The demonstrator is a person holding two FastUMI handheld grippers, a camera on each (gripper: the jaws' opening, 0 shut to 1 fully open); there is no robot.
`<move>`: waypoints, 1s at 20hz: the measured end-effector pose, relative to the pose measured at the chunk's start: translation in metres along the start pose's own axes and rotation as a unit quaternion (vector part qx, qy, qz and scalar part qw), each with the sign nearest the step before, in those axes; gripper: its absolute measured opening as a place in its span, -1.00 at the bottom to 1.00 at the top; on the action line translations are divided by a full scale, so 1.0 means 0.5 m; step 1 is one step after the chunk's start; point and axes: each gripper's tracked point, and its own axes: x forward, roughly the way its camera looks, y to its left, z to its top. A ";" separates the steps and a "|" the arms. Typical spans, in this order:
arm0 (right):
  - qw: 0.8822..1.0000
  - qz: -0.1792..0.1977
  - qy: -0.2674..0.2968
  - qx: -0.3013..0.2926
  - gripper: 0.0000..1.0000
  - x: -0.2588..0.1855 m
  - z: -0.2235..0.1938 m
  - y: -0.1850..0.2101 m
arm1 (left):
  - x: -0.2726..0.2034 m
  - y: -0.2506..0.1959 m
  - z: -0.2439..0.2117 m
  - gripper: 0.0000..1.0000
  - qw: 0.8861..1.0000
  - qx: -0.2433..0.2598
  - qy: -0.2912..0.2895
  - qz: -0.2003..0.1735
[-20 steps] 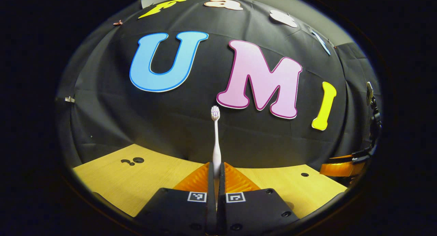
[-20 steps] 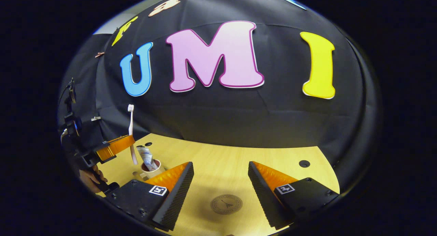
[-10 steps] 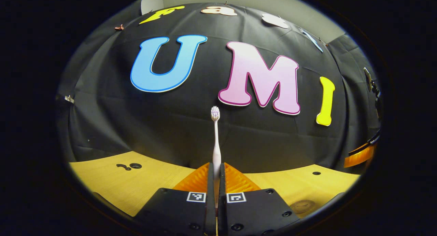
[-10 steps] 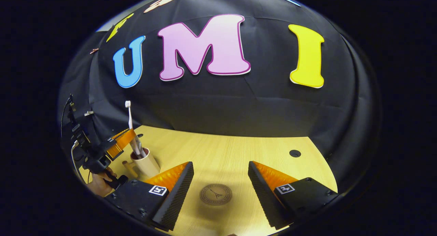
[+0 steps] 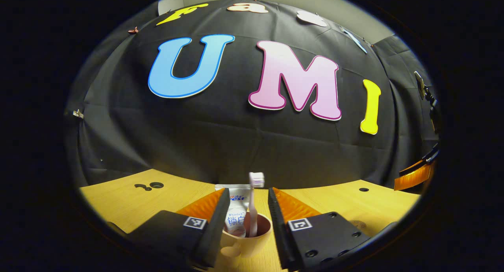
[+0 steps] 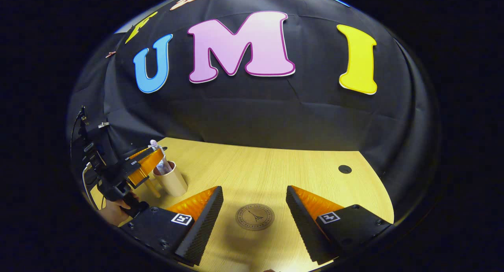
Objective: Put the toothbrush and toothpaste on the desktop into the cup, then pick up the cup and place it on the coaster on the desktop.
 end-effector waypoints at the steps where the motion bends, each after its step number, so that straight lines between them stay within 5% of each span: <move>1: 1.000 -0.003 0.001 0.005 0.97 -0.004 0.000 -0.005 | -0.006 0.001 0.002 0.32 1.000 0.007 0.010 0.000; 2: 1.000 -0.007 0.002 0.011 0.97 -0.007 0.002 -0.013 | -0.016 0.001 0.001 0.61 1.000 0.014 0.021 -0.002; 3: 1.000 -0.011 0.002 0.016 0.97 -0.011 0.003 -0.023 | -0.024 0.002 -0.003 0.65 0.999 0.024 0.037 -0.003; 4: 1.000 -0.015 0.002 0.020 0.97 -0.016 0.004 -0.033 | -0.037 0.002 -0.004 0.97 0.998 0.028 0.051 -0.008; 15: 0.997 -0.046 0.015 0.060 0.97 -0.067 -0.011 -0.121 | -0.085 0.025 -0.064 0.99 0.968 0.051 0.243 -0.027; 20: 0.996 -0.049 0.020 0.068 0.97 -0.101 -0.026 -0.151 | -0.089 0.043 -0.117 0.99 0.930 0.064 0.361 -0.031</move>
